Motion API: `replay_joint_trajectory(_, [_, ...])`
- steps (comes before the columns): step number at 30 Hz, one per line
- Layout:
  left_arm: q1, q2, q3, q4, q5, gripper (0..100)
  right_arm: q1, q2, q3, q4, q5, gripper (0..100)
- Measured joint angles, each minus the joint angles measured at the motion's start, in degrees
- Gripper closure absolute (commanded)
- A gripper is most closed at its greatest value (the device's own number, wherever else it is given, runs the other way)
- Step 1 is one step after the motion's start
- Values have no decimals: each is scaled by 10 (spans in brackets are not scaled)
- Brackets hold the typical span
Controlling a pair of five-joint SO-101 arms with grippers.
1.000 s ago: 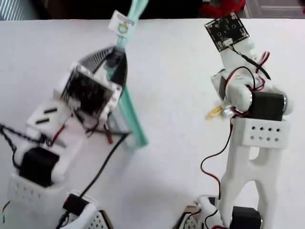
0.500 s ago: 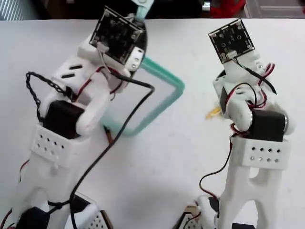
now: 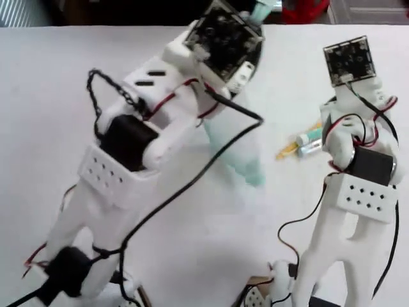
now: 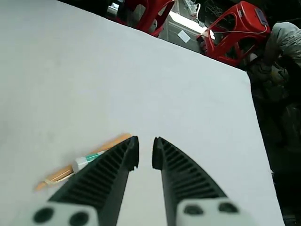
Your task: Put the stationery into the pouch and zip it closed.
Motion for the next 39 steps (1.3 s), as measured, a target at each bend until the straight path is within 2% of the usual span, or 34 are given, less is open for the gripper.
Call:
replay_joint_trajectory(5, [40, 108, -161, 67, -40, 975, 5, 0, 49, -51, 0, 932])
replay_joint_trajectory(11, [37, 223, -352, 165, -45, 975, 13, 0, 58, -62, 0, 902])
replay_joint_trajectory(16, [22, 262, -459, 208, -45, 975, -2, -22, 24, 13, 0, 759])
replay_joint_trajectory(23, [11, 277, -473, 214, -45, 975, -78, -78, -28, 165, -1, 752])
replay_joint_trajectory(28, [18, 277, -473, 209, -48, 975, -98, -137, -31, 225, -83, 752])
replay_joint_trajectory(33, [21, 277, -473, 186, -47, 975, -105, -262, -33, 279, -223, 751])
replay_joint_trajectory(36, [21, 277, -473, 163, -16, 975, -115, -337, -34, 327, -290, 751])
replay_joint_trajectory(39, [19, 277, -473, 142, 24, 974, -164, -373, -38, 372, -314, 751])
